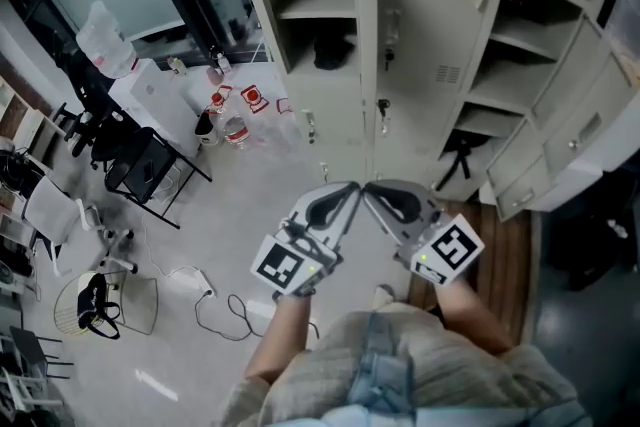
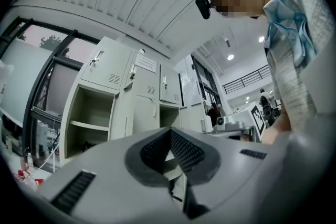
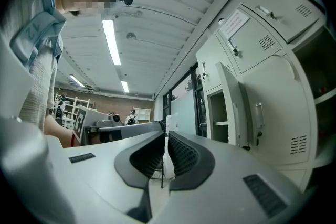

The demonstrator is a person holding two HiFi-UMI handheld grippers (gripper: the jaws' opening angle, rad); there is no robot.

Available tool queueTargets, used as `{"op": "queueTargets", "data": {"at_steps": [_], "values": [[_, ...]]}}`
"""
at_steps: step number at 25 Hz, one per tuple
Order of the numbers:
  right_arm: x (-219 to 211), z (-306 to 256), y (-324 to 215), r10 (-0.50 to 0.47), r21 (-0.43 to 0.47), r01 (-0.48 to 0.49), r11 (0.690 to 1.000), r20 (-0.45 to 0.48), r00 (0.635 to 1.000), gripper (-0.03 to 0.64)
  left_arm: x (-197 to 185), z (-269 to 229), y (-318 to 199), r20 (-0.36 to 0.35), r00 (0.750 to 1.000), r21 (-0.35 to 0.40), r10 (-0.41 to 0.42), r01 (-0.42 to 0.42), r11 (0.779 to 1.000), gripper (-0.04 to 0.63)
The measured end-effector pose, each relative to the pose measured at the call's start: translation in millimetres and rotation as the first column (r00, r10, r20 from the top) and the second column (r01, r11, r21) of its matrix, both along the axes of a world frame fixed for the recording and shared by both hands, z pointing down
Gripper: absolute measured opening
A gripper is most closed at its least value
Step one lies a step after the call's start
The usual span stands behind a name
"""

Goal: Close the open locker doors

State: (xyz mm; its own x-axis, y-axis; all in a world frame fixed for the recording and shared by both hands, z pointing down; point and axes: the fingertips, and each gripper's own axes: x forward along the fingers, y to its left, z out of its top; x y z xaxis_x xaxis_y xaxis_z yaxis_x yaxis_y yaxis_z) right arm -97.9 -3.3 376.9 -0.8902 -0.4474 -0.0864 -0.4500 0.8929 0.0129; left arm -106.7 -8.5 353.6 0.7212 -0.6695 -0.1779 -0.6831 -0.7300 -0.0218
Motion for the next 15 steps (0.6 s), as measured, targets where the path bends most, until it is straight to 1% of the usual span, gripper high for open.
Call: {"op": "queueTargets", "data": {"at_steps": [5,8,11,15], "values": [[6,-12,-37,-0.019,0.019,0.018,1.000,0.020,1.000,0.003,7,-6,-32,0.011,0.999,0.024,-0.032,0.032,0.999,0.003],[11,-14,-54,-0.020,0.032,0.019,0.999,0.024,1.000,0.003,14,-5,-44,0.027,0.999,0.030,-0.034,0.033,0.999,0.003],[14,-11,-72,-0.004,0.019,0.004,1.000,0.016,1.000,0.003,16,-2,-53,0.037,0.999,0.024,-0.038,0.037,0.999,0.003],[15,-6,-93,0.024,-0.001,-0.024,1.000,-0.005,1.000,0.006,10,3,-69,0.032,0.998,0.013,-0.047,0.046,0.999,0.003]]}}
